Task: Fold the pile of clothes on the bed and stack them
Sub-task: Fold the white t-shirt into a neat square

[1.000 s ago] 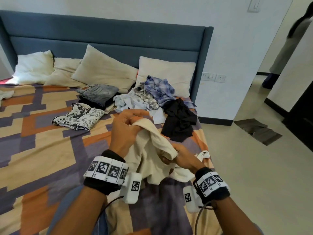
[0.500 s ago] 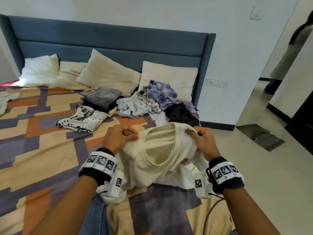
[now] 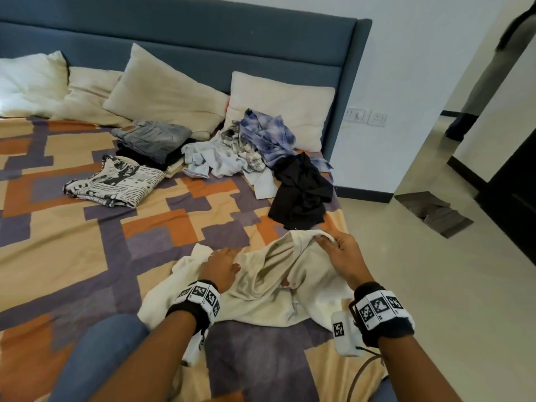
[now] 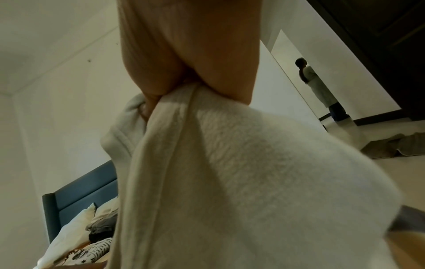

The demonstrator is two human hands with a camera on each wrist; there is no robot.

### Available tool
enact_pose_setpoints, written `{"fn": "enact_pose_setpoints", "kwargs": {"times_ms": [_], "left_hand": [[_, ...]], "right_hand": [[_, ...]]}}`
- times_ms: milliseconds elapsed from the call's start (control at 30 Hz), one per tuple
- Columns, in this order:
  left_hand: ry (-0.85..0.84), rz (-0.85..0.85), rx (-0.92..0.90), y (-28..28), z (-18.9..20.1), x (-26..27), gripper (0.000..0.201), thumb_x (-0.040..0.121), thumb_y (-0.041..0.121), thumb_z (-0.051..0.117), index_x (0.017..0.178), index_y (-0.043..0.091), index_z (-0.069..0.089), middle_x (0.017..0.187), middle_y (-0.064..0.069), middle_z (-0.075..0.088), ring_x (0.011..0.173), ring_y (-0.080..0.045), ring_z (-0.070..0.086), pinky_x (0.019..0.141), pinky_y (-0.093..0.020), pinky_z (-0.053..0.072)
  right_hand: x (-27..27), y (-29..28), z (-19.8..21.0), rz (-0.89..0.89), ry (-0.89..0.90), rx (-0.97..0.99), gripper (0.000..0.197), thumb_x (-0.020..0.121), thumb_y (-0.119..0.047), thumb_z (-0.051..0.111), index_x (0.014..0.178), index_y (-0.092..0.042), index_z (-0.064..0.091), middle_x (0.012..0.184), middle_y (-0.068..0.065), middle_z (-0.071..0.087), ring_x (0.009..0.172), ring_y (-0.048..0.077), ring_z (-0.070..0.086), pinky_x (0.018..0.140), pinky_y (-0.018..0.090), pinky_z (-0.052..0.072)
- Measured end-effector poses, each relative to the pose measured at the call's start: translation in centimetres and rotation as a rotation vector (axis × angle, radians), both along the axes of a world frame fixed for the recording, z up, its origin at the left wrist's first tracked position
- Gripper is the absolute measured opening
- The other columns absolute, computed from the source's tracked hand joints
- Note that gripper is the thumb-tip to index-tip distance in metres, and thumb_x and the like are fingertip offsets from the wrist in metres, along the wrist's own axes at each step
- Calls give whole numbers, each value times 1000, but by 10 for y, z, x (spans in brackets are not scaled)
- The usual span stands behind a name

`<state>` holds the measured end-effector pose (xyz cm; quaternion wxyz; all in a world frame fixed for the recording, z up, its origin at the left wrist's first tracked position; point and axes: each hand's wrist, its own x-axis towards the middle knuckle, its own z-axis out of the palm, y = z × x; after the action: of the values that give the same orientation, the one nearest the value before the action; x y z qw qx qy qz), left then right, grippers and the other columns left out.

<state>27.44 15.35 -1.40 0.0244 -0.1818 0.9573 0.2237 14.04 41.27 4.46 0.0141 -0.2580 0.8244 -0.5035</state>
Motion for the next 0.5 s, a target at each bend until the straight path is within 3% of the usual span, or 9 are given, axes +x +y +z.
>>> {"fn": "enact_pose_setpoints", "kwargs": {"times_ms": [67, 100, 200, 267, 367, 433, 500], "left_hand": [[-62, -90, -115, 1, -7, -7, 55, 101, 26, 46, 151, 30, 26, 156, 3, 28, 144, -24, 25, 111, -46, 30], [-93, -120, -176, 5, -8, -9, 57, 100, 27, 47, 152, 32, 24, 156, 4, 27, 144, -24, 24, 111, -48, 28], [-119, -97, -263, 6, -14, -19, 48, 95, 33, 51, 142, 30, 43, 140, -2, 47, 133, -28, 39, 105, -45, 31], [-59, -79, -89, -4, -13, -19, 38, 89, 38, 59, 123, 21, 61, 121, -8, 61, 119, -31, 51, 96, -42, 42], [90, -56, 157, -27, -1, -19, 44, 81, 44, 67, 102, 6, 70, 99, -14, 70, 95, -34, 63, 79, -39, 47], [178, -11, 215, -39, 12, -19, 33, 87, 31, 71, 101, 2, 71, 98, -16, 70, 93, -34, 63, 75, -33, 44], [265, 31, 228, -48, 26, -18, 21, 89, 20, 69, 97, 2, 74, 92, -16, 72, 88, -32, 64, 69, -28, 38]], "right_hand": [[-2, 2, -4, 25, -69, 6, 24, 80, -65, 60, 99, -53, 69, 137, 12, 58, 123, 26, 57, 102, 44, 48], [0, 1, -5, 22, -128, -31, 19, 83, -61, 61, 98, -54, 68, 137, 11, 58, 123, 24, 57, 102, 45, 48], [6, 4, -7, -49, -288, -152, 15, 94, -31, 65, 91, -19, 75, 96, 9, 74, 94, 25, 67, 88, 42, 54], [7, 7, -6, -69, -293, -142, 26, 93, -22, 67, 78, -1, 68, 73, 8, 66, 76, 25, 61, 73, 35, 51], [-4, 10, -12, -14, -322, 29, 28, 87, -24, 74, 67, -8, 63, 64, 1, 60, 66, 20, 57, 64, 32, 46], [-11, 8, -16, 40, -348, 153, 25, 81, -32, 79, 75, -10, 69, 73, 6, 70, 72, 28, 66, 68, 38, 52], [-16, 4, -18, 33, -323, 158, 33, 80, -35, 80, 81, -4, 70, 77, 7, 70, 73, 26, 66, 70, 38, 52]]}}
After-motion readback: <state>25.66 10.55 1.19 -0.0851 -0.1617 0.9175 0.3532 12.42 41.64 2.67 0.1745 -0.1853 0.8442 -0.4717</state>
